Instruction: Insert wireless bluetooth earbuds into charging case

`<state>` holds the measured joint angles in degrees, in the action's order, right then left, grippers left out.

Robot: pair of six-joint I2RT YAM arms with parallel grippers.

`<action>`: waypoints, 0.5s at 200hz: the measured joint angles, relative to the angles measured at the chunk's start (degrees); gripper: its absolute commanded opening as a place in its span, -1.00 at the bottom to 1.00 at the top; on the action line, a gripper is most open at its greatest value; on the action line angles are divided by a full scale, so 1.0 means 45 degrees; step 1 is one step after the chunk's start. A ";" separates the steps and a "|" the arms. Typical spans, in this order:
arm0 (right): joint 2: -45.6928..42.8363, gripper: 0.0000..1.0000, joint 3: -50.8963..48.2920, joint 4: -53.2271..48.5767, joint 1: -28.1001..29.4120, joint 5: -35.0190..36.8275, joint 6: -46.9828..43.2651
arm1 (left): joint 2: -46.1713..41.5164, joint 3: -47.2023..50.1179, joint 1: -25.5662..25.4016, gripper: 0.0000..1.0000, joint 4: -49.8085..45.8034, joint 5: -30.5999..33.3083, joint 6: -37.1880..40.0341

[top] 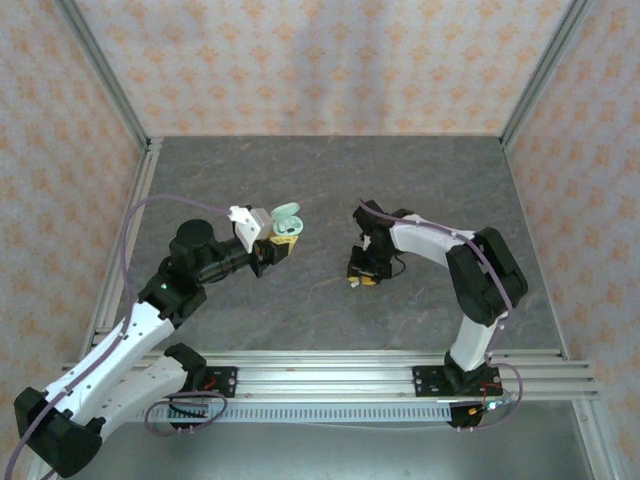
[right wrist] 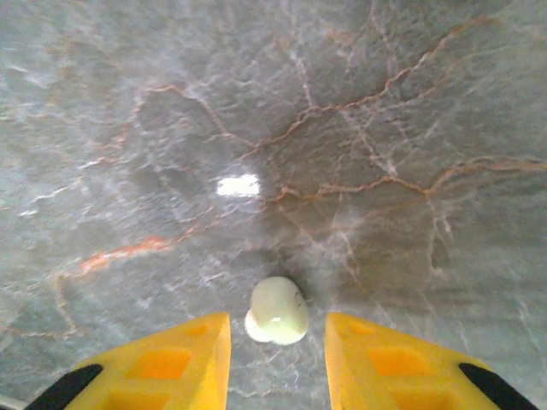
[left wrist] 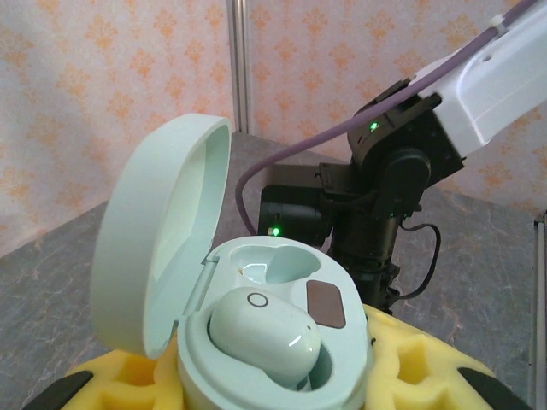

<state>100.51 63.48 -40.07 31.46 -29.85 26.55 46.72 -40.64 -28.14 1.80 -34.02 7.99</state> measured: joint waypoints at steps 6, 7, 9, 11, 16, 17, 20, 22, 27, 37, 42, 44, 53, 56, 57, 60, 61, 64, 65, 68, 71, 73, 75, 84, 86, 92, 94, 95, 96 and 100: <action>-0.0257 -0.30 0.0010 -0.0049 0.0000 0.0049 0.0000 | -0.0019 0.0000 0.0000 -0.85 -0.0010 0.0000 0.0000; -0.0287 -0.30 0.0010 -0.0053 0.0000 0.0058 0.0000 | -0.0019 0.0000 0.0000 -0.85 -0.0015 0.0000 0.0000; -0.0374 -0.30 0.0015 -0.0068 0.0000 0.0087 0.0015 | -0.0019 0.0000 0.0000 -0.85 -0.0015 0.0000 0.0000; -0.0461 -0.30 0.0015 -0.0073 0.0000 0.0107 0.0019 | -0.0019 0.0000 0.0000 -0.85 -0.0015 0.0000 0.0000; -0.0670 -0.30 0.0015 -0.0097 0.0000 0.0121 0.0049 | -0.0019 0.0000 0.0000 -0.85 -0.0019 0.0000 0.0000; -0.0733 -0.30 0.0015 -0.0097 0.0000 0.0136 0.0053 | -0.0019 0.0000 0.0000 -0.85 -0.0019 0.0000 0.0000; -0.0850 -0.30 0.0015 -0.0107 0.0000 0.0165 0.0078 | -0.0019 0.0000 0.0000 -0.85 -0.0019 0.0000 0.0000; -0.0918 -0.30 0.0015 -0.0107 0.0000 0.0180 0.0097 | -0.0019 0.0000 0.0000 -0.85 -0.0019 0.0000 -0.0005; -0.1112 -0.29 0.0015 -0.0112 0.0000 0.0253 0.0107 | -0.0019 0.0010 0.0000 -0.85 -0.0019 0.0000 0.0000; -0.1457 -0.30 0.0000 -0.0078 0.0000 0.0355 0.0223 | -0.0019 0.0039 0.0000 -0.85 -0.0015 0.0000 -0.0005; -0.1613 -0.30 -0.0039 -0.0010 0.0000 0.0408 0.0277 | -0.0015 0.0058 0.0000 -0.85 -0.0015 0.0000 -0.0005; -0.1656 -0.30 -0.0063 0.0010 0.0000 0.0432 0.0316 | -0.0015 0.0063 0.0000 -0.85 -0.0015 0.0000 -0.0005; -0.1933 -0.30 -0.0301 0.0321 0.0000 0.0563 0.0481 | 0.0000 0.0087 0.0000 -0.85 -0.0015 0.0000 -0.0005; -0.2011 -0.30 -0.0408 0.0437 0.0000 0.0593 0.0578 | 0.0010 0.0092 0.0000 -0.85 -0.0010 -0.0005 -0.0005; -0.2030 -0.30 -0.0437 0.0466 0.0000 0.0607 0.0607 | 0.0010 0.0092 0.0000 -0.85 -0.0015 -0.0005 -0.0005; -0.2113 -0.30 -0.0568 0.0593 0.0000 0.0641 0.0636 | 0.0010 0.0092 0.0000 -0.85 -0.0010 -0.0005 -0.0005; -0.2147 -0.30 -0.0627 0.0641 0.0000 0.0656 0.0661 | 0.0015 0.0092 0.0000 -0.85 -0.0010 -0.0005 -0.0005; -0.2220 -0.30 -0.0782 0.0767 0.0000 0.0685 0.0811 | 0.0024 0.0092 0.0000 -0.85 -0.0010 0.0000 -0.0005; -0.2234 -0.30 -0.0816 0.0811 0.0000 0.0685 0.0826 | 0.0034 0.0097 0.0000 -0.85 -0.0015 -0.0005 -0.0005; -0.2317 -0.30 -0.1015 0.0986 0.0000 0.0695 0.0889 | 0.0034 0.0097 0.0000 -0.85 -0.0010 0.0000 -0.0005; -0.2375 -0.30 -0.1180 0.1141 0.0000 0.0738 0.1020 | 0.0049 0.0097 0.0000 -0.85 -0.0010 -0.0005 -0.0005; -0.2419 -0.30 -0.1311 0.1253 0.0000 0.0748 0.1039 | 0.0058 0.0097 0.0000 -0.85 -0.0010 0.0000 -0.0010; -0.2448 -0.30 -0.1394 0.1326 0.0000 0.0753 0.1098 | 0.0068 0.0097 0.0000 -0.85 -0.0010 -0.0005 -0.0005; -0.2603 -0.30 -0.1996 0.1807 0.0000 0.0884 0.1433 | 0.0092 0.0097 0.0000 -0.85 -0.0010 -0.0005 -0.0005; -0.2618 -0.30 -0.2084 0.1889 0.0000 0.0894 0.1462 | 0.0097 0.0097 0.0000 -0.85 -0.0015 -0.0005 -0.0005; -0.2696 -0.30 -0.2448 0.2176 0.0005 0.0991 0.1651 | 0.0121 0.0097 0.0000 -0.85 -0.0010 -0.0005 -0.0010; -0.2710 -0.30 -0.2516 0.2225 0.0005 0.1025 0.1661 | 0.0121 0.0097 0.0000 -0.85 -0.0010 -0.0005 -0.0010; -0.2720 -0.30 -0.2584 0.2278 0.0005 0.1020 0.1705 | 0.0121 0.0097 0.0000 -0.85 -0.0010 -0.0005 -0.0005; -0.2725 -0.30 -0.2623 0.2302 0.0005 0.1044 0.1729 | 0.0121 0.0097 0.0000 -0.85 -0.0010 -0.0005 -0.0010; -0.2749 -0.30 -0.2778 0.2424 0.0015 0.1107 0.1821 | 0.0126 0.0097 0.0000 -0.85 -0.0015 -0.0005 -0.0005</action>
<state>88.14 50.98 -29.17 31.53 -24.86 34.74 47.29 -40.21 -28.14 1.74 -34.04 7.97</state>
